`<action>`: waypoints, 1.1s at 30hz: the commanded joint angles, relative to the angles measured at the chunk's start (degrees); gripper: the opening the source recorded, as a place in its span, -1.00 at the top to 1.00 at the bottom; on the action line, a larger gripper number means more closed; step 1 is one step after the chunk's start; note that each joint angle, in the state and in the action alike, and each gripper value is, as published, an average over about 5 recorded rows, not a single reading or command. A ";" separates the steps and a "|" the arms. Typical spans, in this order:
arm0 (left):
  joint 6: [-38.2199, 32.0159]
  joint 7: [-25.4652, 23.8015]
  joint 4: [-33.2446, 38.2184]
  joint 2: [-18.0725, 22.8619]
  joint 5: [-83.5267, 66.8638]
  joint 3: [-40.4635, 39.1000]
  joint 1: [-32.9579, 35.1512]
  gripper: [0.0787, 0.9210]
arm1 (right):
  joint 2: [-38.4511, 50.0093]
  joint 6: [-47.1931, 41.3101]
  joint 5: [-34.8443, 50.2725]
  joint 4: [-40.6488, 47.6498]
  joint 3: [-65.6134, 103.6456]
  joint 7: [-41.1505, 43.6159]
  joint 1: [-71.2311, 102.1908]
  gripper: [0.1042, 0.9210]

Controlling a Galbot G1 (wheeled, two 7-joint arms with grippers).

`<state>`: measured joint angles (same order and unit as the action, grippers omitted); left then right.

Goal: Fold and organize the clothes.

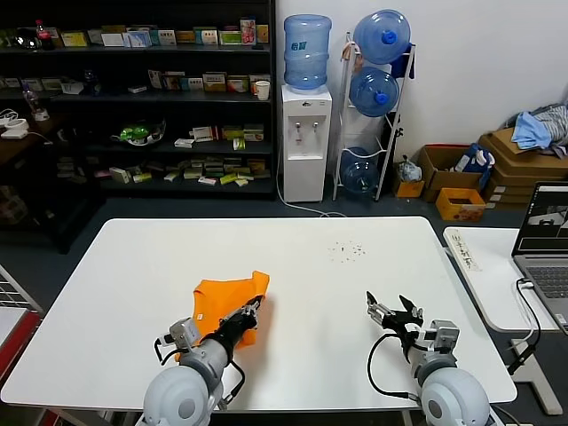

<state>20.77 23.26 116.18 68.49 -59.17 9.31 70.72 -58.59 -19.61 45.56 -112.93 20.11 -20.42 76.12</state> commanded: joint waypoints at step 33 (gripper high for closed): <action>-49.98 -36.73 -9.97 9.88 36.22 27.15 30.23 -0.58 | -16.78 37.47 -31.94 2.93 12.77 31.62 16.30 -0.76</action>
<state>-13.58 -4.64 110.39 73.70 -31.17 27.00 89.46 -68.19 5.78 24.52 -110.85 29.19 2.83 84.06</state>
